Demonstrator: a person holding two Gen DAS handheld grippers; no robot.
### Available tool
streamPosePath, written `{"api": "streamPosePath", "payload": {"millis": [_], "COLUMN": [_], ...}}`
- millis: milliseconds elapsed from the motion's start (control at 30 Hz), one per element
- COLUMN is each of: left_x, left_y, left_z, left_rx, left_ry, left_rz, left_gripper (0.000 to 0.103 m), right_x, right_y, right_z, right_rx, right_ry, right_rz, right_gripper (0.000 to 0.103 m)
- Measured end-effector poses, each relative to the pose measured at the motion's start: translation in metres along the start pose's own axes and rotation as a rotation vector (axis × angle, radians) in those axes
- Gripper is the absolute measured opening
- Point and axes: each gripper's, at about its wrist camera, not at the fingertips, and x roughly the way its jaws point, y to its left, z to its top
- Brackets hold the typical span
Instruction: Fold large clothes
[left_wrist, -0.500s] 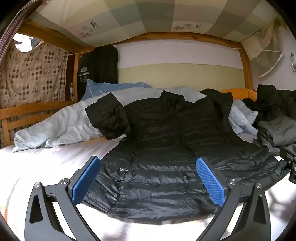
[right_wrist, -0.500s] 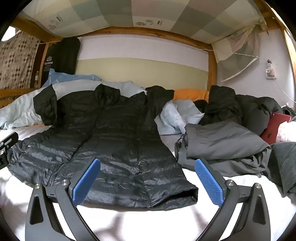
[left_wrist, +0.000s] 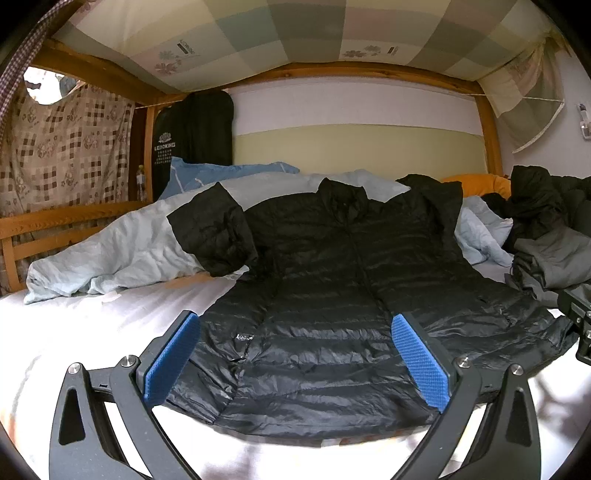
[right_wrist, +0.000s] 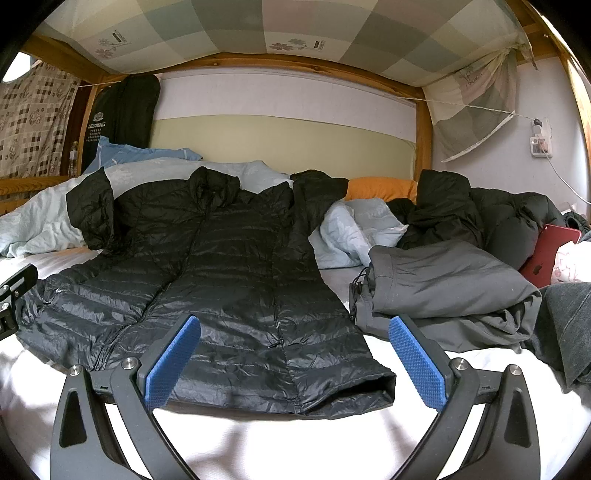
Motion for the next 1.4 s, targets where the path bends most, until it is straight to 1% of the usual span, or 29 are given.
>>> {"api": "streamPosePath", "payload": {"millis": [67,100,200,933,1000,1133,1267,1400], "left_x": [-0.0011,0.0014,0.0027,0.0064,0.0065,0.0067,0.0077,0.0086], "left_y": [-0.0027,0.0034,0.0048,0.0014,0.0020,0.0016,0.0016,0.0009], "left_z": [-0.0009,-0.0006,-0.0022,-0.0049,-0.0052,-0.0059,-0.0066,-0.0057], "left_rx": [0.001,0.000,-0.002,-0.001,-0.011,0.003,-0.006,0.029], "left_ry": [-0.002,0.004,0.002,0.003,0.014,0.003,0.024,0.006], "left_rz": [0.001,-0.001,-0.002,-0.005,-0.008,-0.005,-0.009,-0.001], "left_gripper": [0.103,0.103,0.103,0.103,0.103,0.103,0.103,0.103], "right_x": [0.0013,0.0002,0.0017,0.0014,0.0011,0.0011,0.0007,0.0016], "right_y": [-0.0002,0.0001,-0.0004,0.0000,0.0002,0.0005,0.0009,0.0010], "right_z": [0.0000,-0.0001,-0.0006,-0.0014,-0.0016,-0.0016,-0.0023,-0.0020], "right_rx": [0.000,0.000,-0.001,-0.003,-0.002,-0.004,-0.005,-0.004], "right_ry": [0.000,0.001,0.003,0.002,0.000,0.001,0.001,0.001], "right_rz": [0.001,0.001,0.001,0.000,0.000,0.000,0.000,0.000], "right_gripper": [0.103,0.103,0.103,0.103,0.103,0.103,0.103,0.103]}}
